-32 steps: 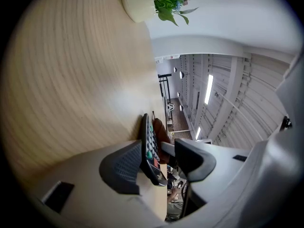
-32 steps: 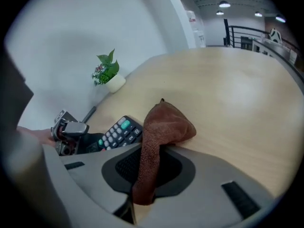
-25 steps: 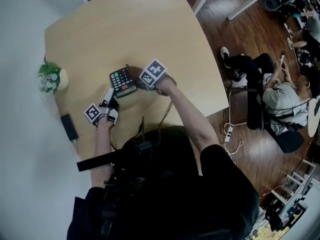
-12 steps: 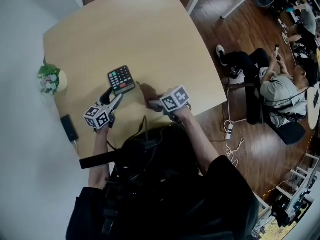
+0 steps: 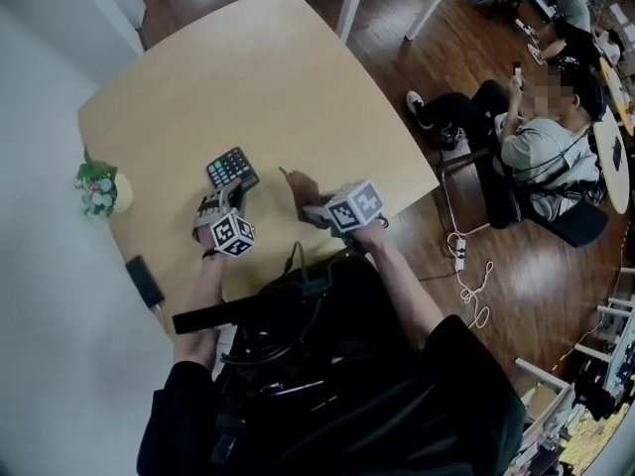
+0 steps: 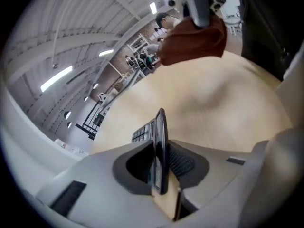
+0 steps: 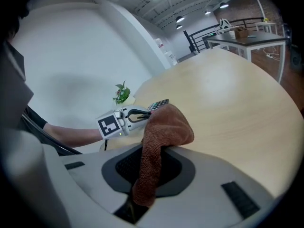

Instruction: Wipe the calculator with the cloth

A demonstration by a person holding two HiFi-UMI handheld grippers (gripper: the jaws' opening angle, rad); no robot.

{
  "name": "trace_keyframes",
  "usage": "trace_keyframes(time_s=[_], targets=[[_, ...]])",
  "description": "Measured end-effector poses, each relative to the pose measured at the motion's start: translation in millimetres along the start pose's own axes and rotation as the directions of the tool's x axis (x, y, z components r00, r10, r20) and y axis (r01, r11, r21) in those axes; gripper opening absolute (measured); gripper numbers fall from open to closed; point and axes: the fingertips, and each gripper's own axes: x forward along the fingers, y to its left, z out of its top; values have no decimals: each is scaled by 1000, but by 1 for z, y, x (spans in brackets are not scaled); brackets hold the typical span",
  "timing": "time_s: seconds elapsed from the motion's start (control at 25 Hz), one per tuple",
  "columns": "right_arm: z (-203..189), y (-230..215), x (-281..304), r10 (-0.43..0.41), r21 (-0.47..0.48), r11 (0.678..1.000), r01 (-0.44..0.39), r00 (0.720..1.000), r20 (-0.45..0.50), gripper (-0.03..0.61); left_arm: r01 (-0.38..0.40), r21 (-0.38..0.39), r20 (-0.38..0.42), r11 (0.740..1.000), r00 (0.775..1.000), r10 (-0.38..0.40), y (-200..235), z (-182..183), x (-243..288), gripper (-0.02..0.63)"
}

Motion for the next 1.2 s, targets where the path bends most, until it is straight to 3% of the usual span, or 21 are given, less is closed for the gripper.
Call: trace_keyframes(time_s=[0.04,0.08,0.12,0.16,0.2,0.24,0.28,0.32,0.36,0.4,0.52,0.6,0.72,0.76,0.84,0.96,1.08,1.16,1.2], targets=[[-5,0,-5,-16,9,1000,16,1000,8,55,-11,-93,38,996,999,14,14,5,-8,82],[-9,-1,-9,-37,16,999,37,999,17,55,-3,-252,95,968,995,28,33,9,-19,78],[-11,-2,-13,-64,18,998,63,998,27,55,34,-464,175,885,983,54,57,11,-32,72],[-11,-2,-17,-93,10,996,92,995,43,55,114,-680,271,724,957,104,83,10,-46,66],[-6,0,-21,-118,-6,993,119,991,69,55,242,-831,373,501,911,178,108,8,-61,66],[5,5,-26,-135,-33,990,140,985,109,55,398,-877,465,270,844,266,128,6,-76,64],[23,13,-31,-142,-71,985,155,977,160,55,542,-837,531,76,770,355,141,7,-90,63],[45,26,-36,-139,-123,978,167,967,213,55,653,-755,569,-64,700,432,146,8,-103,61],[69,41,-40,-128,-187,966,179,958,256,55,730,-667,589,-151,640,493,146,12,-113,63],[92,57,-40,-115,-257,948,189,953,279,56,780,-596,600,-192,591,539,144,17,-122,61],[130,89,-13,-106,-434,882,182,975,194,57,867,-451,608,-211,472,639,133,39,-145,63],[132,100,10,-117,-503,850,157,987,110,58,900,-365,583,-237,419,696,121,50,-153,63],[131,110,18,-122,-524,836,161,987,108,135,920,-274,512,-280,386,767,107,51,-158,64],[130,111,17,-118,-521,838,159,987,112,187,925,-251,493,-286,377,784,105,49,-159,64],[131,109,11,-109,-511,845,159,986,127,220,931,-226,474,-287,362,803,101,49,-160,64],[143,101,-3,-83,-476,863,171,976,200,224,941,-209,467,-267,336,818,97,56,-161,64],[150,94,-18,-31,-445,883,147,966,258,218,954,-196,485,-227,296,823,97,76,-165,66],[151,86,-35,3,-429,894,127,957,291,73,959,-200,505,-203,279,817,99,93,-166,66],[152,78,-46,1,-408,903,135,949,315,59,959,-205,513,-195,275,813,99,102,-166,66]])
